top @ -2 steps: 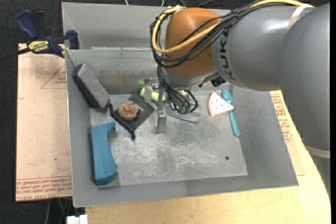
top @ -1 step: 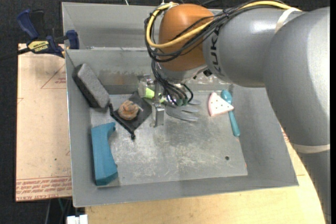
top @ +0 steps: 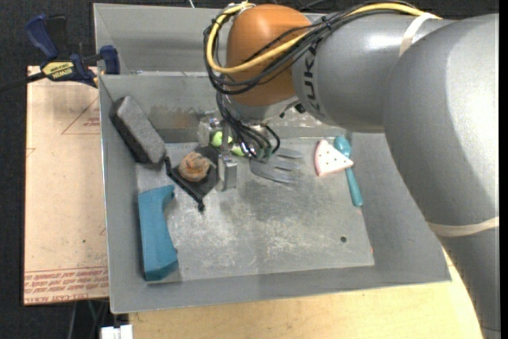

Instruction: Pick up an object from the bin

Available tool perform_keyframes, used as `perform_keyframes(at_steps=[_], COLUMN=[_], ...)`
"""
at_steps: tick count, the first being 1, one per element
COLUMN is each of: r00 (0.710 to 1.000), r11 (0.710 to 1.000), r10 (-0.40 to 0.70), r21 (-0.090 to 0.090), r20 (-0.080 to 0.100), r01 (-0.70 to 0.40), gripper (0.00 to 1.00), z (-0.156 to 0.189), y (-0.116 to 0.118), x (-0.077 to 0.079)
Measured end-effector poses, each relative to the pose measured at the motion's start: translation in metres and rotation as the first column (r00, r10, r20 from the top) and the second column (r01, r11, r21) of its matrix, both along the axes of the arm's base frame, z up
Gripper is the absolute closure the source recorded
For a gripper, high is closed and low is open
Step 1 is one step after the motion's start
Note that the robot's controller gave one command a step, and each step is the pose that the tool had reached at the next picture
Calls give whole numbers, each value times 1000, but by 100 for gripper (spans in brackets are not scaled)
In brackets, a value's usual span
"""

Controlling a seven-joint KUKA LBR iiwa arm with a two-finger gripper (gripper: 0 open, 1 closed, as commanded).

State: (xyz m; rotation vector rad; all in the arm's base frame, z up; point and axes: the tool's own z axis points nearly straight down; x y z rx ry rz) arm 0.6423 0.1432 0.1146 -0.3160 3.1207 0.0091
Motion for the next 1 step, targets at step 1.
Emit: perform_keyframes(at_steps=[1], r00=[983], r11=[983], r10=[182], r21=[-2], r20=[6], r01=[-182], gripper=[0], z=[-10], y=[9], x=[6])
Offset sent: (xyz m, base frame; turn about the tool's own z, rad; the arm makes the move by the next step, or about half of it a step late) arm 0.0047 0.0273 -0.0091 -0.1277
